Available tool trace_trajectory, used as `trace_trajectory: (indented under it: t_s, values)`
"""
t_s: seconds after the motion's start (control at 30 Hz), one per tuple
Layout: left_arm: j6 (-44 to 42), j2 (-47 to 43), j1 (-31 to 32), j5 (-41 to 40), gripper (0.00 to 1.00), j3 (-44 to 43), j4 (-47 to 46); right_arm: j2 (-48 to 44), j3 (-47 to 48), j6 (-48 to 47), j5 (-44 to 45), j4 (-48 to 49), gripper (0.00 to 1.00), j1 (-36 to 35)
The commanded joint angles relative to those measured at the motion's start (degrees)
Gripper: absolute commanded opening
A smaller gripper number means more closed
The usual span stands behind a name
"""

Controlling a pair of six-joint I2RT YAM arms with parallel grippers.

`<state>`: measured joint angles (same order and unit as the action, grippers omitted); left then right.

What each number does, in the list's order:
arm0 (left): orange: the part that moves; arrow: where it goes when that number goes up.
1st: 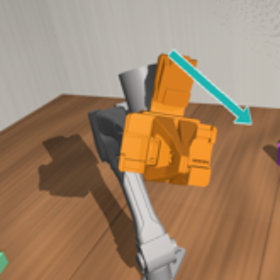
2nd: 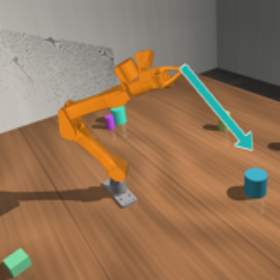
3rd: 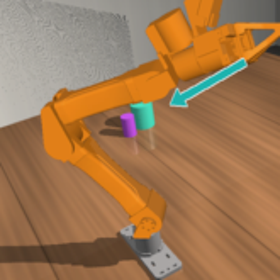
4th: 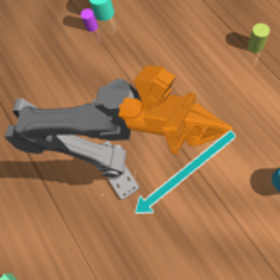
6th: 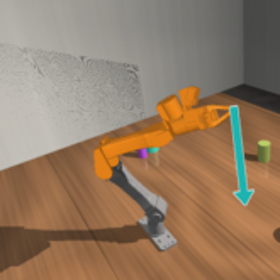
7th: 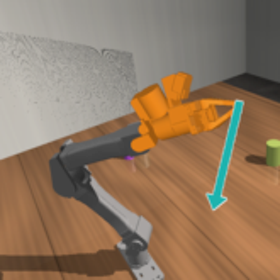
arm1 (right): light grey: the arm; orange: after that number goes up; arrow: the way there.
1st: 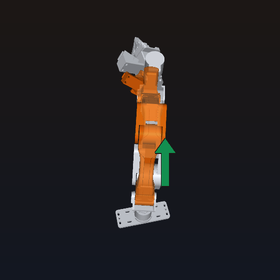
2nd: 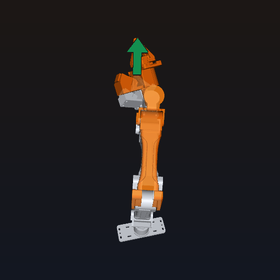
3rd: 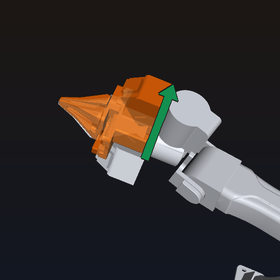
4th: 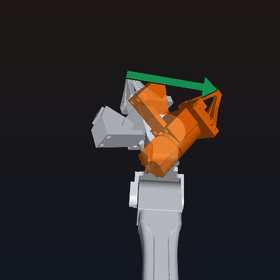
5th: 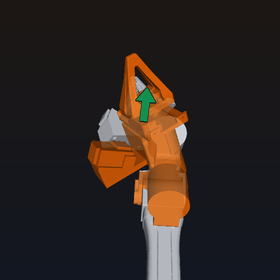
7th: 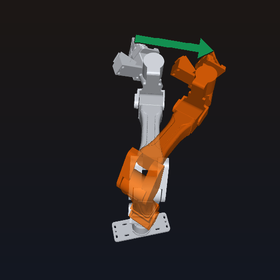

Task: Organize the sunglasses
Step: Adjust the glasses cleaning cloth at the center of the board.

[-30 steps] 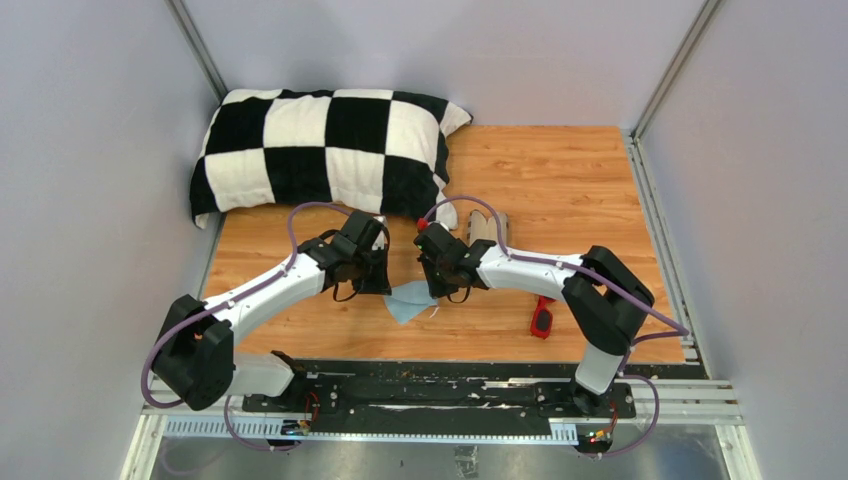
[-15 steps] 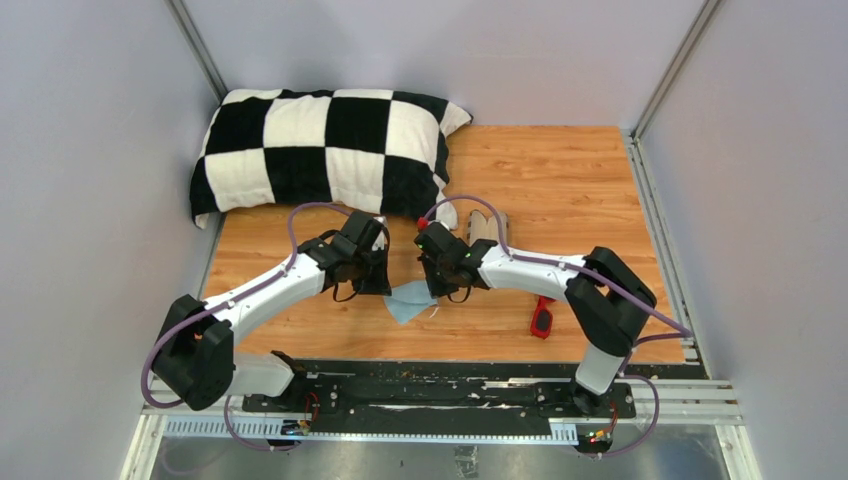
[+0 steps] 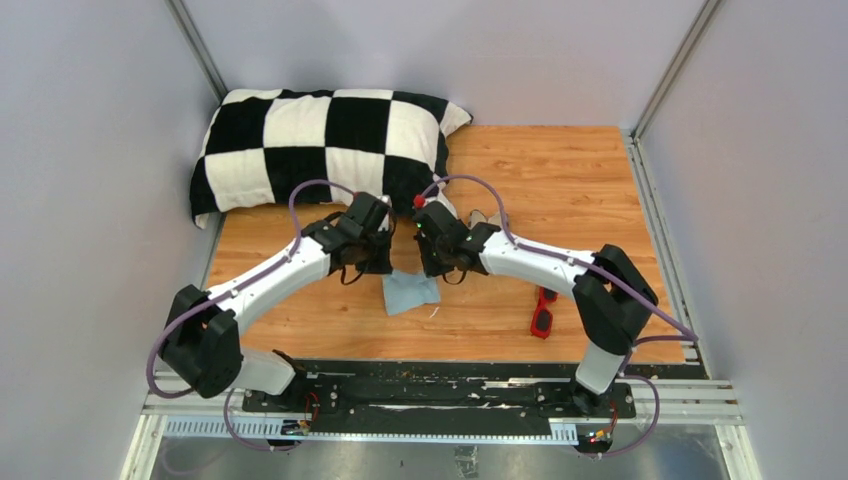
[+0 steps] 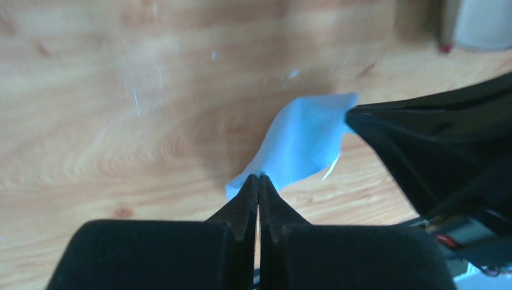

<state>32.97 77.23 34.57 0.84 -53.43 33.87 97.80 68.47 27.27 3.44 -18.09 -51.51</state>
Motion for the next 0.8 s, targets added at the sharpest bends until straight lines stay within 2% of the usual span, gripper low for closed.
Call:
trace_trajectory:
  t_s: [0.0, 0.13, 0.27, 0.4, 0.6, 0.67, 0.73, 0.77]
  values:
    - [-4.7, 3.5, -1.2, -6.3, 0.0, -11.6, 1.9, 3.1, 6.8, -3.7, 0.2, -1.7, 0.0, 4.8]
    - [-8.3, 5.4, -2.7, -8.6, 0.0, -22.4, 5.0, 3.0, 15.9, -7.1, -0.7, -3.6, 0.0, 7.4]
    - [-10.6, 3.9, -2.8, -9.8, 0.0, -23.6, 5.3, 1.3, 15.9, -8.2, -2.4, -3.9, 0.0, 7.3]
    - [-9.5, 2.0, -2.8, -4.1, 0.0, -13.7, 1.7, -0.6, 6.5, -5.6, -6.5, -1.9, 0.0, 7.0]
    - [-0.8, -0.9, -2.0, 9.2, 0.0, 12.0, -11.3, -4.5, -11.5, 0.6, -8.0, 2.1, 0.0, 1.3]
    - [1.2, -1.9, -0.8, 9.6, 0.2, 16.2, -10.8, -6.4, -15.8, 2.9, -7.6, 2.5, 0.01, -0.6]
    - [1.2, -4.2, 0.0, 8.5, 0.44, 16.9, -6.5, -8.9, -18.9, 4.6, -6.9, 1.4, 0.14, -1.5]
    - [0.9, -6.1, 0.0, 7.4, 0.51, 16.5, -3.4, -10.4, -19.5, 5.2, -6.2, 0.5, 0.22, -1.7]
